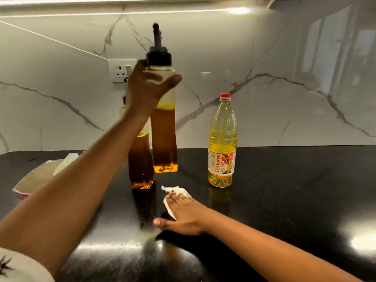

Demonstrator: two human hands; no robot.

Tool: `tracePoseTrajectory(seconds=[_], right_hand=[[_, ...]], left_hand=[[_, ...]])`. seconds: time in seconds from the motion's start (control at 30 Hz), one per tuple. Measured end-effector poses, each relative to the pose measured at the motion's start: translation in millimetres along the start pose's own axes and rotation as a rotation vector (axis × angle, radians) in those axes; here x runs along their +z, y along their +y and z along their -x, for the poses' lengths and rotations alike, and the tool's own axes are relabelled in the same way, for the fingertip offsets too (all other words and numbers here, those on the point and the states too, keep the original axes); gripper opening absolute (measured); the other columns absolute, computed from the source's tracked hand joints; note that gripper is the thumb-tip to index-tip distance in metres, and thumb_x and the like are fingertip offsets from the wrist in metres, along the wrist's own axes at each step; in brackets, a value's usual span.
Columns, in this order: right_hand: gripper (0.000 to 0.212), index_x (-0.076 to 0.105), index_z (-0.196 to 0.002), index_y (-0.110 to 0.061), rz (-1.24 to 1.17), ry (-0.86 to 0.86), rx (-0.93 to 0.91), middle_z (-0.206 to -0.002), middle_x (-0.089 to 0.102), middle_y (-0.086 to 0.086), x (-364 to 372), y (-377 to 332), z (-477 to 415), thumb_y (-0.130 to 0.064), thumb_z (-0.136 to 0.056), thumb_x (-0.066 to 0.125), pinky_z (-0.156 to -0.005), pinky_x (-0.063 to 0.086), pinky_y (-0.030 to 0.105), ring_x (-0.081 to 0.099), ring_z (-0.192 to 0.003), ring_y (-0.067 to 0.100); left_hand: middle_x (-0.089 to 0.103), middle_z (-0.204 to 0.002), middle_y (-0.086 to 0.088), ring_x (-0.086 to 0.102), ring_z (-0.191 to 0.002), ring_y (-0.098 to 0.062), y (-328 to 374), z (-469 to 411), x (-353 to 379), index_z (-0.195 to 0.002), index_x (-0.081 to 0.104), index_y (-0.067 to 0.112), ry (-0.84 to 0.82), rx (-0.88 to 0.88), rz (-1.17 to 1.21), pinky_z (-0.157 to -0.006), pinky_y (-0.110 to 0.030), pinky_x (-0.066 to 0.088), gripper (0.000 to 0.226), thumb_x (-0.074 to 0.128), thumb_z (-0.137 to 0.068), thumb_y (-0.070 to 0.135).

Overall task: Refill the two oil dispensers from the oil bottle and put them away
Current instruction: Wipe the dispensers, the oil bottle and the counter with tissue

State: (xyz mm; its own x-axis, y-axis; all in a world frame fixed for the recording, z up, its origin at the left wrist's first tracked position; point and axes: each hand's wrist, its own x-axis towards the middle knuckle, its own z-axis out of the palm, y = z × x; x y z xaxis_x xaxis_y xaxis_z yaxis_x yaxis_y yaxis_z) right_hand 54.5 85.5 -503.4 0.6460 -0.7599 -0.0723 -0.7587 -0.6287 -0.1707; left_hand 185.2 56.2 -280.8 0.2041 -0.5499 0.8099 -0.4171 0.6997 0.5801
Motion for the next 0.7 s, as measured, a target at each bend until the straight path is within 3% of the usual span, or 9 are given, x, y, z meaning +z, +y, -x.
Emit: tracePoseTrajectory(seconds=[0.1,0.23,0.37,0.5,0.7], right_hand=[[0.101,0.007,-0.149,0.000,0.012,0.045,0.171,-0.155,0.004,0.022,-5.2,22.3,-22.8,-0.077,-0.083,0.016,-0.118,0.000,0.043,0.002,-0.145,0.032],[0.103,0.015,-0.148,0.000,-0.004,0.067,0.377,-0.154,0.014,0.023,-27.3,38.2,-84.3,-0.079,-0.082,0.016,-0.118,0.007,0.042,0.012,-0.144,0.033],[0.083,0.021,-0.147,0.001,0.061,0.039,0.140,-0.153,0.020,0.022,-33.8,9.5,-85.3,-0.063,-0.094,0.022,-0.116,0.012,0.038,0.017,-0.143,0.032],[0.090,0.006,-0.150,-0.006,0.024,0.007,0.011,-0.157,0.004,0.015,-7.9,9.6,-36.7,-0.071,-0.088,0.018,-0.119,0.000,0.038,0.001,-0.146,0.024],[0.106,0.012,-0.149,-0.002,0.019,0.092,0.437,-0.155,0.009,0.022,-26.8,55.1,-87.3,-0.082,-0.079,0.013,-0.118,0.003,0.044,0.008,-0.145,0.033]], left_hand=[[0.069,-0.095,-0.002,0.070,-0.080,-0.019,18.6,-18.3,-21.1,-0.111,0.057,0.021,0.002,-0.060,0.060,-0.060,-0.034,0.057,0.081,0.078,-0.046,0.065],[0.068,-0.091,0.001,0.066,-0.073,-0.015,24.2,-27.0,-47.3,-0.117,0.058,0.019,-0.014,-0.094,0.109,-0.063,-0.035,0.058,0.083,0.081,-0.047,0.058],[0.069,-0.088,0.002,0.065,-0.068,-0.016,15.5,-23.1,-66.4,-0.112,0.061,0.020,-0.019,-0.094,0.119,-0.059,-0.032,0.056,0.072,0.083,-0.052,0.054],[0.069,-0.089,0.003,0.065,-0.066,-0.014,10.7,-22.3,-75.3,-0.108,0.061,0.024,-0.018,-0.088,0.133,-0.058,-0.029,0.055,0.065,0.082,-0.054,0.054],[0.068,-0.095,0.001,0.066,-0.071,-0.014,9.2,-21.6,-85.1,-0.112,0.060,0.024,-0.012,-0.093,0.111,-0.066,-0.036,0.058,0.068,0.081,-0.056,0.057]])
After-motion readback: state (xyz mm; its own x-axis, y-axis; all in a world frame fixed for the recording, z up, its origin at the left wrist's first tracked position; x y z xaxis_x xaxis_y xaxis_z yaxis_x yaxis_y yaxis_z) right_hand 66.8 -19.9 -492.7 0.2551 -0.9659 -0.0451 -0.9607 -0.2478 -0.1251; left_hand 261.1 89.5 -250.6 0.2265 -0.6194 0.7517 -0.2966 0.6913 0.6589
